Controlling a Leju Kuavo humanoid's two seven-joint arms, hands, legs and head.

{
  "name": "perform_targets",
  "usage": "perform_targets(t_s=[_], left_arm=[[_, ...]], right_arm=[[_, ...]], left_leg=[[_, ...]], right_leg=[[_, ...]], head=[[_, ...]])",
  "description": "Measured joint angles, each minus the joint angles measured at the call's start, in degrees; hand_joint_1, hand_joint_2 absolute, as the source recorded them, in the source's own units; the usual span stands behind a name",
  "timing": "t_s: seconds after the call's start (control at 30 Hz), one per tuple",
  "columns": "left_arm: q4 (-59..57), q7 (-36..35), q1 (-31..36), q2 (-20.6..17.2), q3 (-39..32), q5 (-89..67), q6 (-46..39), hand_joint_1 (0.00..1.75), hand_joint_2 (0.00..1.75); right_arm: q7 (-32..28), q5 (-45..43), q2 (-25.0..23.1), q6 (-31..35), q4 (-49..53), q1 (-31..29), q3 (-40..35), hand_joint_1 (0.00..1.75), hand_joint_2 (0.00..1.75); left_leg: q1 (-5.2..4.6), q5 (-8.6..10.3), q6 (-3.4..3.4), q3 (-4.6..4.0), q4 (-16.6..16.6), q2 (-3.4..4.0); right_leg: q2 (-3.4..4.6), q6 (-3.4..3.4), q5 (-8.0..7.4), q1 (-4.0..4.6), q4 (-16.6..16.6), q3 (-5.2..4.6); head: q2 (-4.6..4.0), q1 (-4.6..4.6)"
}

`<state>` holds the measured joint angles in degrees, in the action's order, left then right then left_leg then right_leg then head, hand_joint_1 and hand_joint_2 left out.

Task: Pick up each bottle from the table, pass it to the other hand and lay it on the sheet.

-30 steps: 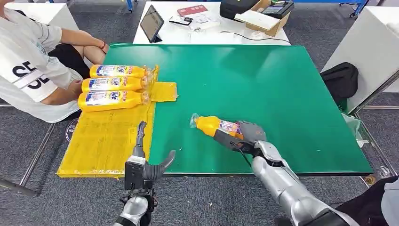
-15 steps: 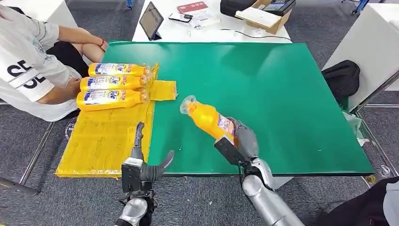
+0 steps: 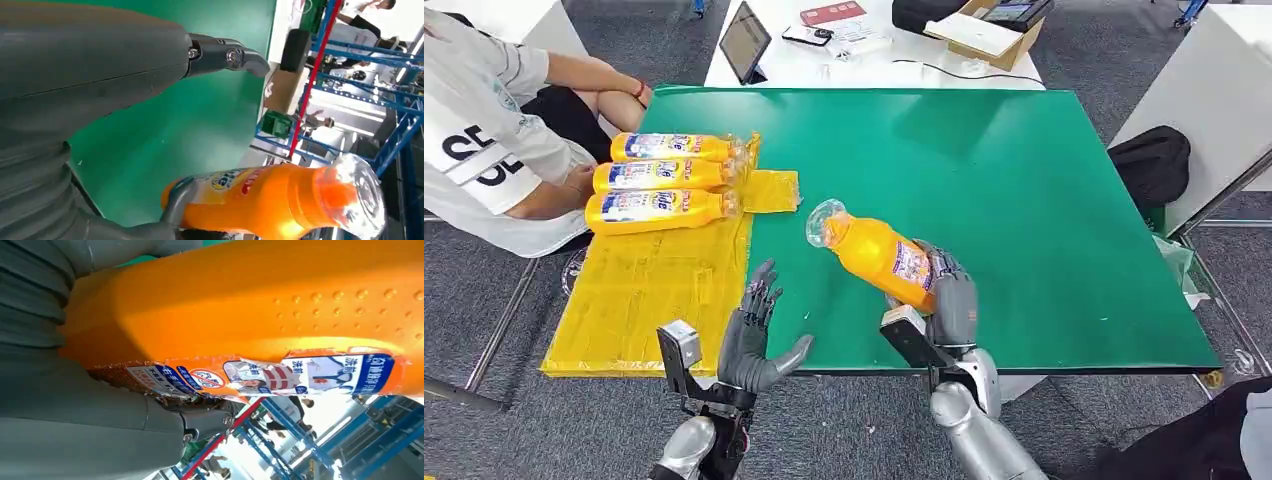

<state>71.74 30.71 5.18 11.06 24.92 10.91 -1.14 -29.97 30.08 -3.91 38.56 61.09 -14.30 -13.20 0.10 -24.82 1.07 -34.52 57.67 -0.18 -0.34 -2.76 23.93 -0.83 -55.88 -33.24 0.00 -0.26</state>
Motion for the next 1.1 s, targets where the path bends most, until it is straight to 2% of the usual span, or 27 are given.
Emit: perform_targets(t_s=[0.33, 0.5, 0.83, 1.1], left_arm=[[0.98, -0.02, -0.08, -1.27, 0.68, 0.48, 1.9, 0.0, 1.75], [2.93, -0.87, -0.29, -1.68, 0.92, 1.05, 4.2, 0.0, 1.75], [3.37, -1.53, -0.33, -1.73, 1.81, 0.83, 4.2, 0.0, 1.75], [2.88, -3.39, -0.3, -1.7, 1.75, 4.08, 5.51, 0.0, 1.75]], right_arm=[[-1.4, 1.01, -0.83, 0.81, -1.51, 0.04, 0.04, 1.75, 1.75], [-4.57, -0.44, -3.21, 0.46, -4.41, 0.55, -0.39, 1.75, 1.75], [-6.25, 0.44, -7.67, 0.06, -8.02, 1.99, -6.34, 1.75, 1.75], [-7.78, 11.02, -10.62, 1.38, -8.81, 2.84, -7.1, 1.75, 1.75]], left_leg=[[-0.01, 0.0, 0.0, -0.02, 0.0, 0.0], [0.01, 0.0, 0.0, -0.03, 0.0, 0.0], [0.02, 0.0, -0.01, -0.06, -0.01, -0.01], [0.02, 0.0, -0.01, -0.06, -0.01, 0.01]], right_leg=[[0.0, 0.0, 0.0, -0.02, 0.0, -0.01], [0.0, 0.0, 0.01, 0.01, 0.0, -0.03], [0.0, 0.01, 0.01, 0.0, -0.01, -0.06], [0.0, 0.01, 0.01, 0.01, -0.01, -0.08]], head=[[0.0, 0.02], [0.0, 0.0], [0.0, 0.02], [0.0, 0.0]])
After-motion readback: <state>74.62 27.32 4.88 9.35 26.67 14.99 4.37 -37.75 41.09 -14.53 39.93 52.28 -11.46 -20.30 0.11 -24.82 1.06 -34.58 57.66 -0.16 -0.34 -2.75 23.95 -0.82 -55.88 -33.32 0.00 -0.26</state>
